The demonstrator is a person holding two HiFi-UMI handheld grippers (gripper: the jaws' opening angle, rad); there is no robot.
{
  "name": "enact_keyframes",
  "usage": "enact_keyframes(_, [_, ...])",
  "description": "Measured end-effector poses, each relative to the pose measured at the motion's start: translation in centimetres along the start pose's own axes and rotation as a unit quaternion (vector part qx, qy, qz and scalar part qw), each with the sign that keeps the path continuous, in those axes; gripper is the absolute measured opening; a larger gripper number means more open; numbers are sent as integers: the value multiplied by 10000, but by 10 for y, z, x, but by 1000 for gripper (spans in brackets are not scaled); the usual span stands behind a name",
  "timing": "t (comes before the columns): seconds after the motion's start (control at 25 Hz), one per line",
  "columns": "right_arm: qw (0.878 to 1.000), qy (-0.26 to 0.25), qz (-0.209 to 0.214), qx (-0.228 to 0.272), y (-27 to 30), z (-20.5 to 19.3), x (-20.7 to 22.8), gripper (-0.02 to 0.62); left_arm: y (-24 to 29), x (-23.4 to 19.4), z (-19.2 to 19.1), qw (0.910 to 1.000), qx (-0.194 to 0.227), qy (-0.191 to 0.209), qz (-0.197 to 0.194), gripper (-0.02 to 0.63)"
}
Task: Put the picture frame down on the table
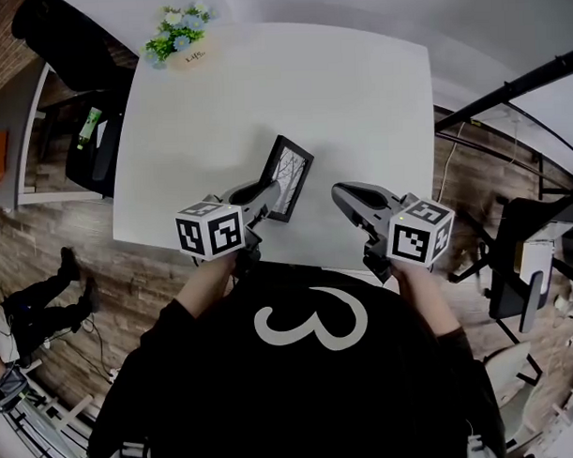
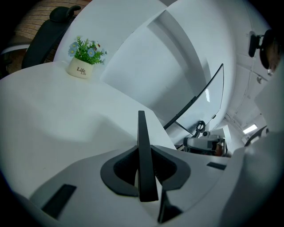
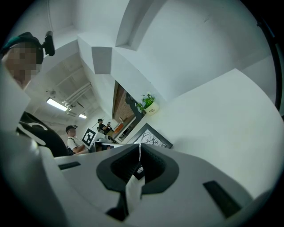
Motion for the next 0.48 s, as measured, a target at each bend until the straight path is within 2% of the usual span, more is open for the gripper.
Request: enact_keyframes(0.48, [10000, -1, -13, -45, 5, 0, 1, 25, 0, -20, -6, 9984, -85, 353, 444, 67])
Point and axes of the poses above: the fingertips, and each gripper's own axes: y forward along the fingers, x to its right, z out of its top, the point moved 2 cm from there along -y, backward along the fingers, and after that the axes turned 7 degrees about z, right-handed, at the moved point
